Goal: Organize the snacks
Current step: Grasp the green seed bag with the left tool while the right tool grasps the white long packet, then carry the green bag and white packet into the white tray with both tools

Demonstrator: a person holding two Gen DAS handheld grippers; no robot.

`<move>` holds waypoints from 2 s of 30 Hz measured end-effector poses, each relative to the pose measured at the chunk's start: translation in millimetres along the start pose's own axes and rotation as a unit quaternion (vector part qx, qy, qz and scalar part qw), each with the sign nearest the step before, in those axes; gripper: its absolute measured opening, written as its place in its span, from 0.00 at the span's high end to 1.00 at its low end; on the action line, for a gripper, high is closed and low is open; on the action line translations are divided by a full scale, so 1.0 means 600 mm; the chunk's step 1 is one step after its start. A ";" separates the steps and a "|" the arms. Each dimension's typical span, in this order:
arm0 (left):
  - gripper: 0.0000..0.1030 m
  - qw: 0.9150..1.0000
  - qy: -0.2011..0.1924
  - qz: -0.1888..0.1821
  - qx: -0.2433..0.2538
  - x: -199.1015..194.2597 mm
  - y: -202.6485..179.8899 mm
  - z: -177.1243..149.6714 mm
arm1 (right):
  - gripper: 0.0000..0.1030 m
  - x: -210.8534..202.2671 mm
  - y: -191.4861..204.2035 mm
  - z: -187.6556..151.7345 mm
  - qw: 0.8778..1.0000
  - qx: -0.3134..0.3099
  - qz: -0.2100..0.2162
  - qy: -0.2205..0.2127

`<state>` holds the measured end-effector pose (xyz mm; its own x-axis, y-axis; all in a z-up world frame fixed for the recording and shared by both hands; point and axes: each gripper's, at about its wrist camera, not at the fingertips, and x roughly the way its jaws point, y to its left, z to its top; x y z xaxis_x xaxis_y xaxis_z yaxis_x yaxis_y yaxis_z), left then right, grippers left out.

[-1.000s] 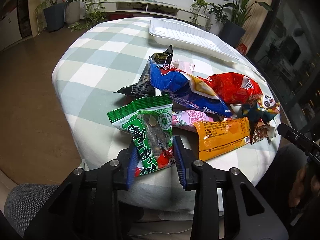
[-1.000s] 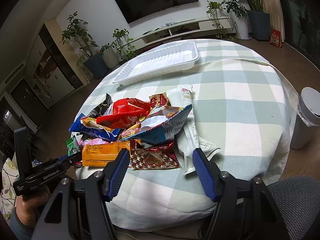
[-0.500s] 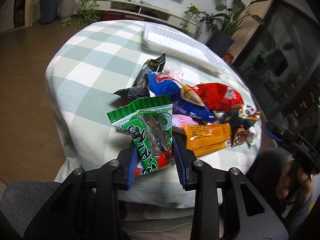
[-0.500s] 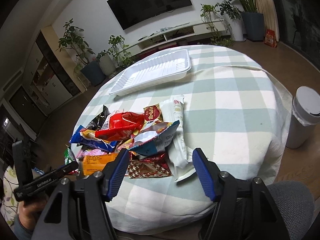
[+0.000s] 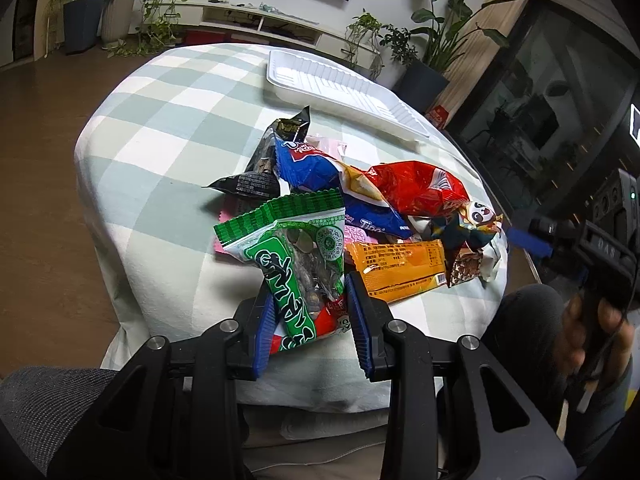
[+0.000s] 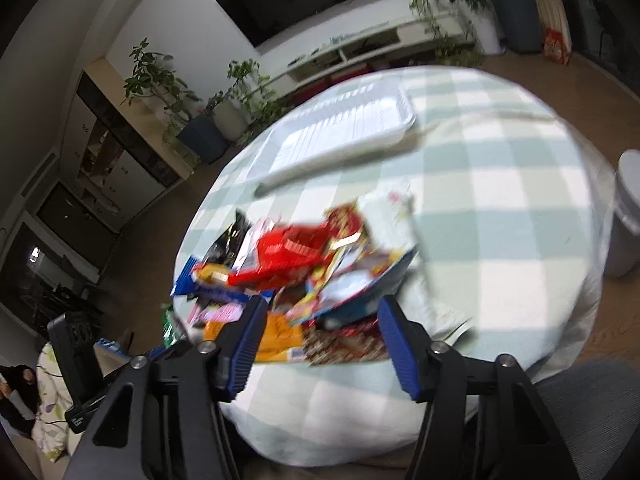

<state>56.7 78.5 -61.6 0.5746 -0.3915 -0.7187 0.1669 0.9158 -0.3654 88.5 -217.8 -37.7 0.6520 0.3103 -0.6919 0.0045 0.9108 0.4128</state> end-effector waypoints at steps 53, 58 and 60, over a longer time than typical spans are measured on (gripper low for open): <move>0.70 1.000 -0.010 -0.010 -0.006 -0.009 0.009 -0.002 | 0.75 0.036 -0.042 0.009 0.988 -0.086 -0.123 0.040; 0.70 1.000 -0.014 -0.010 -0.005 -0.012 0.006 -0.002 | 0.76 0.029 -0.045 0.012 0.989 -0.080 -0.119 0.028; 0.70 1.000 -0.013 -0.008 -0.005 -0.012 0.006 -0.002 | 0.76 0.029 -0.044 0.012 0.989 -0.082 -0.118 0.027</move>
<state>52.5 84.2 -58.4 0.5924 -0.4039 -0.6971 0.1690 0.9083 -0.3826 105.2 -238.5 -56.8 0.6051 0.0937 -0.7906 0.0262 0.9902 0.1374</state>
